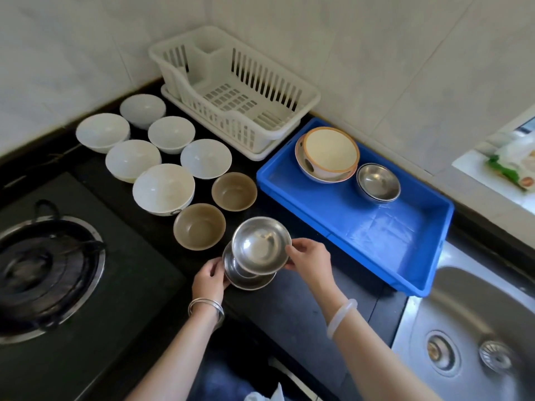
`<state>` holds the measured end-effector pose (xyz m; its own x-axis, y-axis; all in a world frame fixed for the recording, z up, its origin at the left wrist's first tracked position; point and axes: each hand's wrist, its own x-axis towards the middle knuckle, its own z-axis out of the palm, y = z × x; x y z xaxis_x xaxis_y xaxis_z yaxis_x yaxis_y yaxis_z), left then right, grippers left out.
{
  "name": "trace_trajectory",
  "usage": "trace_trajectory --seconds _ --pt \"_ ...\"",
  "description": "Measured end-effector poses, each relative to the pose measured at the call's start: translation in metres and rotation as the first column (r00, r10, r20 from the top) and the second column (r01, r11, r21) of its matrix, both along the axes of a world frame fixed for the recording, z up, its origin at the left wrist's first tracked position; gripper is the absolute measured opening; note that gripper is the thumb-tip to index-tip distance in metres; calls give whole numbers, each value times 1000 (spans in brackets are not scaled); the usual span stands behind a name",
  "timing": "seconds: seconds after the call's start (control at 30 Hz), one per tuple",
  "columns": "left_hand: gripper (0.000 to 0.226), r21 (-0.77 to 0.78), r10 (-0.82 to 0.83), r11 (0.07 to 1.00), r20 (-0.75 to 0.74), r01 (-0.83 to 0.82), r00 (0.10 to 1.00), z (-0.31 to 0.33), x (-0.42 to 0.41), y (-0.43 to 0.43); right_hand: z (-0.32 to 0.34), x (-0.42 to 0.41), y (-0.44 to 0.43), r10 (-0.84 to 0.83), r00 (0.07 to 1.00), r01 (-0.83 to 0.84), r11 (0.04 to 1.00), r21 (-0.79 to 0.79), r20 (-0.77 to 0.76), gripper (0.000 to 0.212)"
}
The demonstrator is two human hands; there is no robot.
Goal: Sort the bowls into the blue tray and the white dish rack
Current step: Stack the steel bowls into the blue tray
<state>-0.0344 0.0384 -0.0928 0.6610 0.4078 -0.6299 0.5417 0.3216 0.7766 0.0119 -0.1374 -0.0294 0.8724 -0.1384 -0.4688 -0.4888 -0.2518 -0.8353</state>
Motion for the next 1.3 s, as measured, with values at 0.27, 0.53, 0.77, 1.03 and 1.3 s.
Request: trace_trajectory --seconds 0.27,0.53,0.77,1.03,1.3 --pt "11 -33 -42 999 -15 41 999 2 1 1 -20 -10 10 106 993 -112 978 -177 -47 17" --pt "18 -12 -88 996 -51 87 995 1 4 3 -38 -6 8 109 987 -132 969 -209 -120 13" --pt "21 -3 -127 992 -56 127 990 10 16 2 -43 -2 2 45 965 -9 990 139 -260 28" --pt "15 -26 -253 966 120 258 960 59 76 -40 -2 34 -47 -135 985 159 954 253 -110 17" --pt "5 18 -475 877 188 481 860 89 169 -139 32 88 -139 -365 931 360 912 194 -14 13"
